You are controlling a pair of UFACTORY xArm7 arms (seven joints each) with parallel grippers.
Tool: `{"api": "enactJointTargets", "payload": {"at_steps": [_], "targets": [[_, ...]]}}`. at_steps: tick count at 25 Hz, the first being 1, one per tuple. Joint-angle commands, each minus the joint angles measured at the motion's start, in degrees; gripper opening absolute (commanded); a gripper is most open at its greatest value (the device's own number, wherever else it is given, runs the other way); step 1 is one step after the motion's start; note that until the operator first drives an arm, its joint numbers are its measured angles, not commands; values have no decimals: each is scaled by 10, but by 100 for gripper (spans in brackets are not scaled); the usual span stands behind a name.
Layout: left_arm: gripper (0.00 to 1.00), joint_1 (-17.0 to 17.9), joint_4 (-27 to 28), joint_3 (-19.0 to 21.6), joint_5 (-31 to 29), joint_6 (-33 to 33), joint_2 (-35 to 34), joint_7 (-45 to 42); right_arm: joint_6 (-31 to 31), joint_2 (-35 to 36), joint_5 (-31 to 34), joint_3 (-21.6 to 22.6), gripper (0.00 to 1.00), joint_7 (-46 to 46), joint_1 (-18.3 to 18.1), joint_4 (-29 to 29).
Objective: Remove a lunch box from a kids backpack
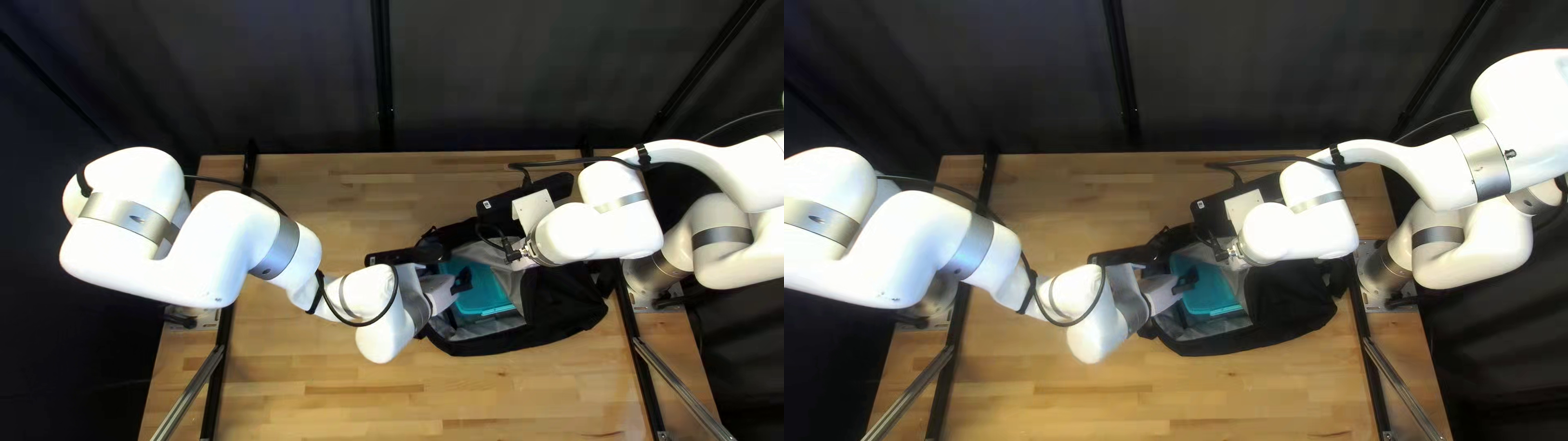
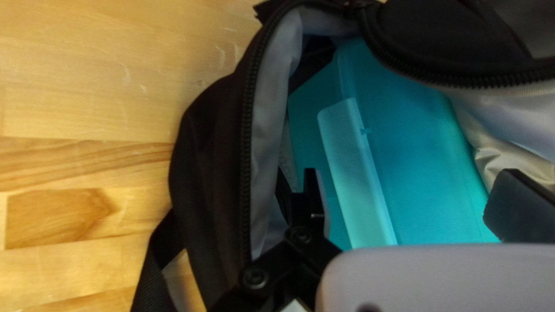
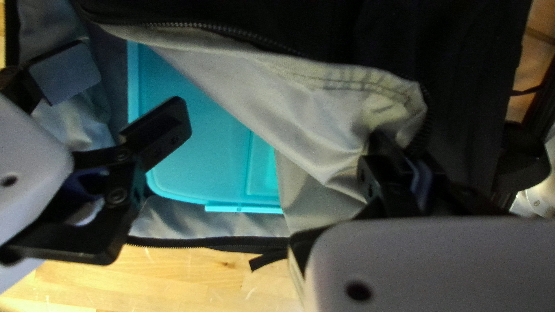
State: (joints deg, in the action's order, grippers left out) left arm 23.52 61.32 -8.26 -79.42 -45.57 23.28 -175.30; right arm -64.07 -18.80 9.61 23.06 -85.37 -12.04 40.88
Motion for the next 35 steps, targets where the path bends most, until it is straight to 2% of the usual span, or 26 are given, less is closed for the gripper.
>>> {"api": "enactJointTargets", "payload": {"at_steps": [1, 17, 18, 28, 35], "targets": [[100, 7, 6, -3, -14, -11, 10, -24, 0, 0, 0, 0, 0, 0, 0, 0], [100, 7, 7, -3, -16, -13, 11, -29, 0, 0, 0, 0, 0, 0, 0, 0], [100, 0, 19, -4, -5, -5, 2, -12, 0, 0, 0, 0, 0, 0, 0, 0], [100, -2, 23, 1, 16, -3, -2, 2, 0, 0, 0, 0, 0, 0, 0, 0], [100, -3, 20, 0, 6, 8, 12, -19, 0, 0, 0, 0, 0, 0, 0, 0]]}}
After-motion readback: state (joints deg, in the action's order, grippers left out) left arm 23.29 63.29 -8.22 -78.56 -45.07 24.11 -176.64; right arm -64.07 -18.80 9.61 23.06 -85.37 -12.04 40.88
